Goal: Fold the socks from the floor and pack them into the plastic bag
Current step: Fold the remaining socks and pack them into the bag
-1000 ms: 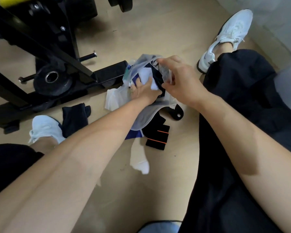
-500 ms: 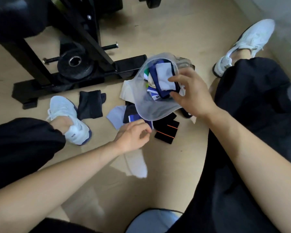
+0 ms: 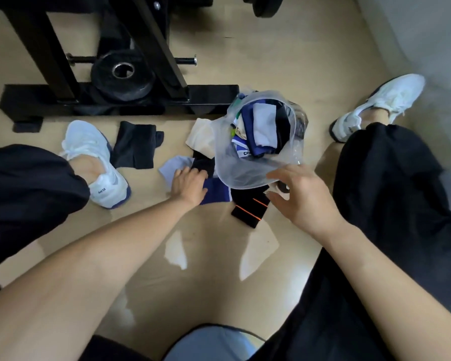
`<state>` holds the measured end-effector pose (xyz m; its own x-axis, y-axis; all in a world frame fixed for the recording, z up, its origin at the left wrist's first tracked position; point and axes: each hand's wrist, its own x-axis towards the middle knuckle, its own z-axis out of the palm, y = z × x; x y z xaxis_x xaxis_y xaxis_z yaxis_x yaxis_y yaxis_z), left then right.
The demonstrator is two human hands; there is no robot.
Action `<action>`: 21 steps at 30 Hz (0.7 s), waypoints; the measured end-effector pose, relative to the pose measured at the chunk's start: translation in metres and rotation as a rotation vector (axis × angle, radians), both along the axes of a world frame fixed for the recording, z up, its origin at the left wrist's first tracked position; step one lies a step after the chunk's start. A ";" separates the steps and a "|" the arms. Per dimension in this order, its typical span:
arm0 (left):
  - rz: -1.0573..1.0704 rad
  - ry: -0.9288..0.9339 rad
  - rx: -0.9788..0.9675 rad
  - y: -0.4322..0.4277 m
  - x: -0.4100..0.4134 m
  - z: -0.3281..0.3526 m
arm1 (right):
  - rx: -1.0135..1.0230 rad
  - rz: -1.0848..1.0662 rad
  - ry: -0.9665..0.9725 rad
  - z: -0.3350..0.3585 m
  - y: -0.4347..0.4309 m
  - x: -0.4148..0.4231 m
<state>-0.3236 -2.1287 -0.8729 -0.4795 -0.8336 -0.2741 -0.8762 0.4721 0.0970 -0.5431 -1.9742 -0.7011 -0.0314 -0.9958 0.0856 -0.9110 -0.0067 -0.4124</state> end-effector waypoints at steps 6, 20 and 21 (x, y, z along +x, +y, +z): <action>0.080 0.214 0.313 -0.002 0.026 0.033 | 0.179 0.025 0.041 -0.017 0.003 0.002; -0.082 0.527 0.491 0.035 0.058 0.205 | 0.328 -0.013 -0.676 0.003 0.001 0.051; -0.067 0.583 0.511 0.039 0.057 0.211 | 0.316 0.010 -0.749 0.004 0.000 0.056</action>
<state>-0.2663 -2.0898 -0.6619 -0.7089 -0.6360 -0.3049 -0.5883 0.2949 0.7529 -0.4874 -1.9738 -0.6968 0.0399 -0.9699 -0.2404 -0.3933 0.2059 -0.8961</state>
